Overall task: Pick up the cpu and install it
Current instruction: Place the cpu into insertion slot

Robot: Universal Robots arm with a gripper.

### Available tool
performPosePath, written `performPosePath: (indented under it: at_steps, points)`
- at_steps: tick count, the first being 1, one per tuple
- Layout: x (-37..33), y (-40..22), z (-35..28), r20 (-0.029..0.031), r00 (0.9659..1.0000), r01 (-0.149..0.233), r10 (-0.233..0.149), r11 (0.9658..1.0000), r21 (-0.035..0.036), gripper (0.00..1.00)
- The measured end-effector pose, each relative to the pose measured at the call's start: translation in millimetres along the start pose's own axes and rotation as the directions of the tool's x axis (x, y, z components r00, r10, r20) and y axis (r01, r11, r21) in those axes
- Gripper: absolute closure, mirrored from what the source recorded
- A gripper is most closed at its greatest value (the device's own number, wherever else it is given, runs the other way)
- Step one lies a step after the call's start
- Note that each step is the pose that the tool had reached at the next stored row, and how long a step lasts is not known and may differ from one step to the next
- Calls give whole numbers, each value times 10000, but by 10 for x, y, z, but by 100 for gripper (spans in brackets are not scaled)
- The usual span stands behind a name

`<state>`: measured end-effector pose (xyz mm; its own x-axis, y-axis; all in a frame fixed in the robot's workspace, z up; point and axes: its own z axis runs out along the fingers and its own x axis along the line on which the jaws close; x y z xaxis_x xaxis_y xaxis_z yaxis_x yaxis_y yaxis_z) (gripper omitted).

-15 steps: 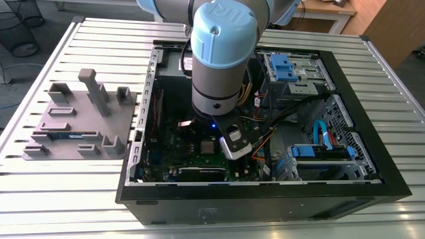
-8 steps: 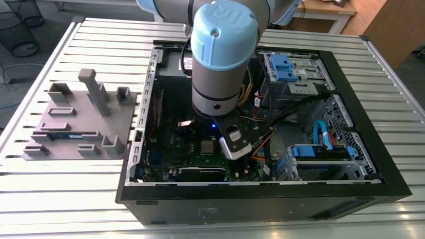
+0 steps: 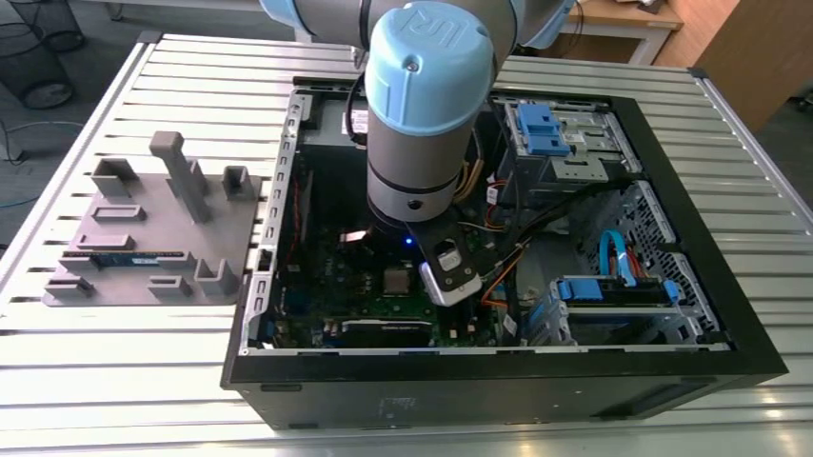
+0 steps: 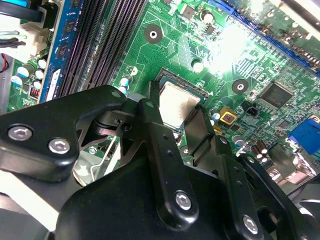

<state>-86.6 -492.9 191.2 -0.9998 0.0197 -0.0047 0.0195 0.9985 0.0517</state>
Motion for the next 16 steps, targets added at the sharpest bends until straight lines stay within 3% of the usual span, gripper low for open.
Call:
performPosePath:
  at_steps: [3, 4, 16]
  points:
    - [0, 0, 1, 0, 10000, 0, 0, 10000, -1, 54]
    - [0, 0, 1, 0, 10000, 0, 0, 10000, -1, 47]
    - [-1, 2, -40, 1, 10000, 1, -1, 10000, 14, 47]
